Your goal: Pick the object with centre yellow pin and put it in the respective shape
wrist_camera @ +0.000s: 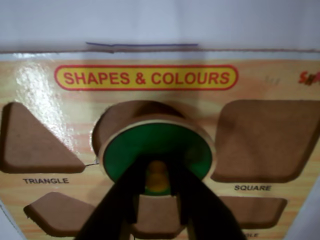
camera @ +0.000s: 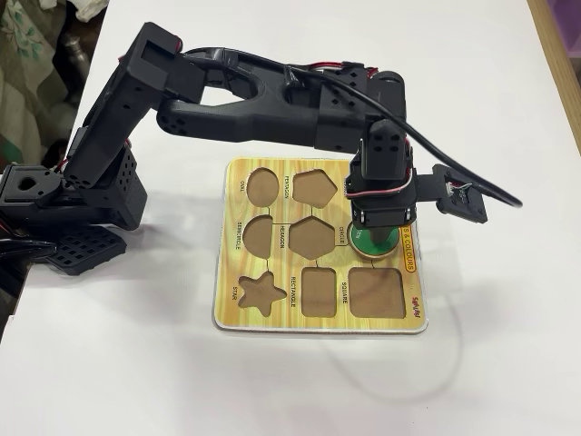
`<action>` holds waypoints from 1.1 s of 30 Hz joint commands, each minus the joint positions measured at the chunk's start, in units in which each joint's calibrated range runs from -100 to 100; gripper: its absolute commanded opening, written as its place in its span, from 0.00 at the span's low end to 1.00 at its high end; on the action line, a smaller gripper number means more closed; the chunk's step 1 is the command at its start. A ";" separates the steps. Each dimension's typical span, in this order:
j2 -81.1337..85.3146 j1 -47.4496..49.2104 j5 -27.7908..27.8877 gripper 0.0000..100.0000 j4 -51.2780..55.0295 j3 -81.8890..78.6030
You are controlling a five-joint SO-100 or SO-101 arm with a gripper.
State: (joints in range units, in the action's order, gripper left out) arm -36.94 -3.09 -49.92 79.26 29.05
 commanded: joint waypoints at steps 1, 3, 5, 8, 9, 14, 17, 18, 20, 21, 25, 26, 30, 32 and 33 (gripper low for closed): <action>0.46 -0.82 -0.18 0.01 -0.52 3.24; 0.37 -0.72 -0.18 0.01 -0.52 3.24; -0.80 -0.33 -0.29 0.01 -0.61 3.42; -2.05 0.45 -0.18 0.01 -2.60 3.33; -2.14 0.65 -0.18 0.01 -2.86 3.33; -2.22 2.70 -0.55 0.01 -2.86 3.33; -2.22 3.18 -0.60 0.01 -2.86 3.33; -2.22 3.28 -0.60 0.01 -2.86 3.33; -2.22 4.06 -0.71 0.01 -2.86 2.97; -2.22 4.16 -0.71 0.01 -2.86 2.70; -2.22 4.26 -0.71 0.01 -2.69 2.43; -2.22 4.26 -0.71 0.01 -2.69 2.34; -2.22 4.16 -0.71 0.01 -2.77 2.34; -2.22 3.77 -0.65 0.01 -2.77 2.25; -2.22 3.58 -0.65 0.01 -2.51 2.25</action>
State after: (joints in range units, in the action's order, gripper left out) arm -40.12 0.00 -50.34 77.12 29.50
